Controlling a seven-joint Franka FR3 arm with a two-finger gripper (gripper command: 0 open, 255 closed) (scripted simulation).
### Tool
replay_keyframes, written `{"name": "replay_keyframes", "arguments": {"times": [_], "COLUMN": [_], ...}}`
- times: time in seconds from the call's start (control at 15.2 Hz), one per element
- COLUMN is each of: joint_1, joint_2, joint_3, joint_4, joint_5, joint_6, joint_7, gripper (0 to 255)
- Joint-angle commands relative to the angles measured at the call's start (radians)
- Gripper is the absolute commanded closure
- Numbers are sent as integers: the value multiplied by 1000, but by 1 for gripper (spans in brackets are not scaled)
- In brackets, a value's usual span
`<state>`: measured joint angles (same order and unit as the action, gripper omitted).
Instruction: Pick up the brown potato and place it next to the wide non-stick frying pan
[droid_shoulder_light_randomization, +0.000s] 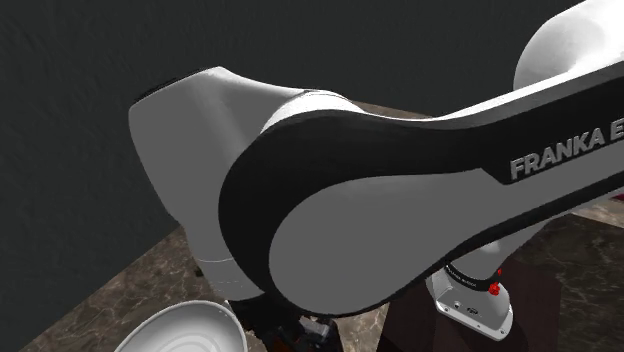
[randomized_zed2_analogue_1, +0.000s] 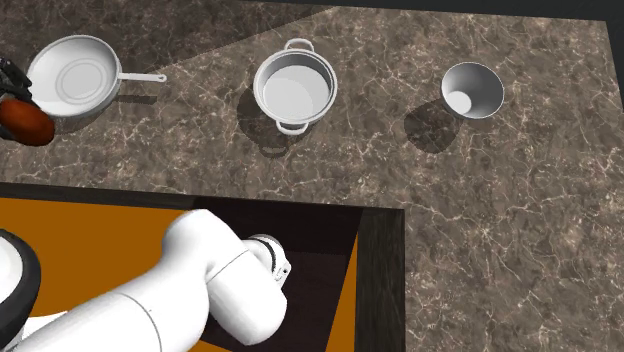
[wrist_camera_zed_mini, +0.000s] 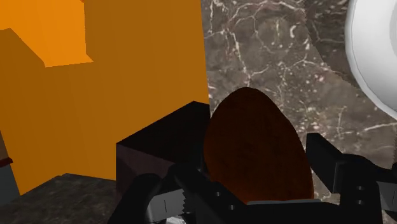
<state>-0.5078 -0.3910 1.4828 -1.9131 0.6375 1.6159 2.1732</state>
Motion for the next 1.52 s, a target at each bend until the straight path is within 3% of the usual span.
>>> {"name": "replay_keyframes", "arguments": {"times": [0.0,0.2,0.53,1.45], "joint_1": [-130,-316,-566,-536], "joint_2": [-1,-87,-264,-314], "joint_3": [148,316,499,526], "joint_4": [78,217,520,383], "joint_5": [10,82,211,256], "joint_6": [-6,-55,-158,-24], "joint_7": [38,57,124,53], "gripper": [255,255,255,255]}}
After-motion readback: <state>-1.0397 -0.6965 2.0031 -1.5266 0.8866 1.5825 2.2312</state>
